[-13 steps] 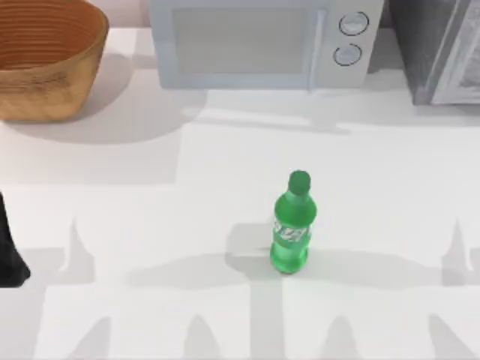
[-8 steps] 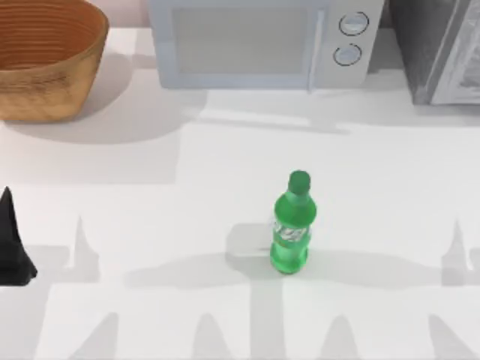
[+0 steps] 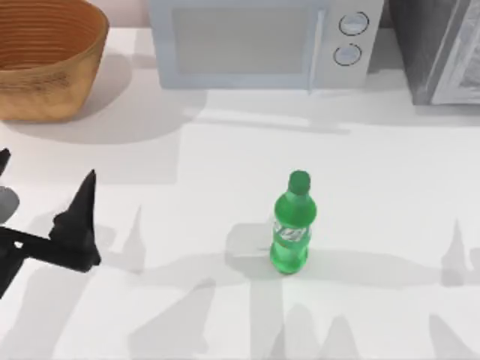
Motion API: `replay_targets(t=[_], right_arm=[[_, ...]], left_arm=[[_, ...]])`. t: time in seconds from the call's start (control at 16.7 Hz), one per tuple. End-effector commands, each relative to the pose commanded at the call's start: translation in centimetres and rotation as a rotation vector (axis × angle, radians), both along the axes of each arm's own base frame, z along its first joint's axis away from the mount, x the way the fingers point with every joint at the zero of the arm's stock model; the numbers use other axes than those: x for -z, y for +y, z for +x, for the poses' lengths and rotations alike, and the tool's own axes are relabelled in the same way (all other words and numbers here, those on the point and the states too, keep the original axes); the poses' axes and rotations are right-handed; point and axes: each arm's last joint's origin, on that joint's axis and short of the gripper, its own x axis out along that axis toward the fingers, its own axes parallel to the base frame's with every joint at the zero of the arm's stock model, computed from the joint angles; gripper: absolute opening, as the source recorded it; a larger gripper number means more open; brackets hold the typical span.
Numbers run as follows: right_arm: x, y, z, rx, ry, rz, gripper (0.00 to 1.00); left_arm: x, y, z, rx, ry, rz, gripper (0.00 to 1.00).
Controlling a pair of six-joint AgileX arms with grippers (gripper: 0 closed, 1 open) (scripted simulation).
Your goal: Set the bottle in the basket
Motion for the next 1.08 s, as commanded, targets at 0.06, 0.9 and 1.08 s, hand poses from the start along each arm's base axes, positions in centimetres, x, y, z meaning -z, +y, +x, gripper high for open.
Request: replay_targets(t=[0.06,0.9,1.08], right_arm=[[0.0,0.0,0.0,0.0,0.0,0.0,1.0],[0.0,0.0,0.0,0.0,0.0,0.0,1.0],[0.0,0.0,0.0,0.0,0.0,0.0,1.0]], left_arm=[[0.0,-0.8,0.5,0.041,0.006,0.002,1.0],[8.5,-13.5,3.0,0.441,0.064,0.052,1.0],[10.2,-14.7,2.4,0.473,0.062,0.052,1.0]])
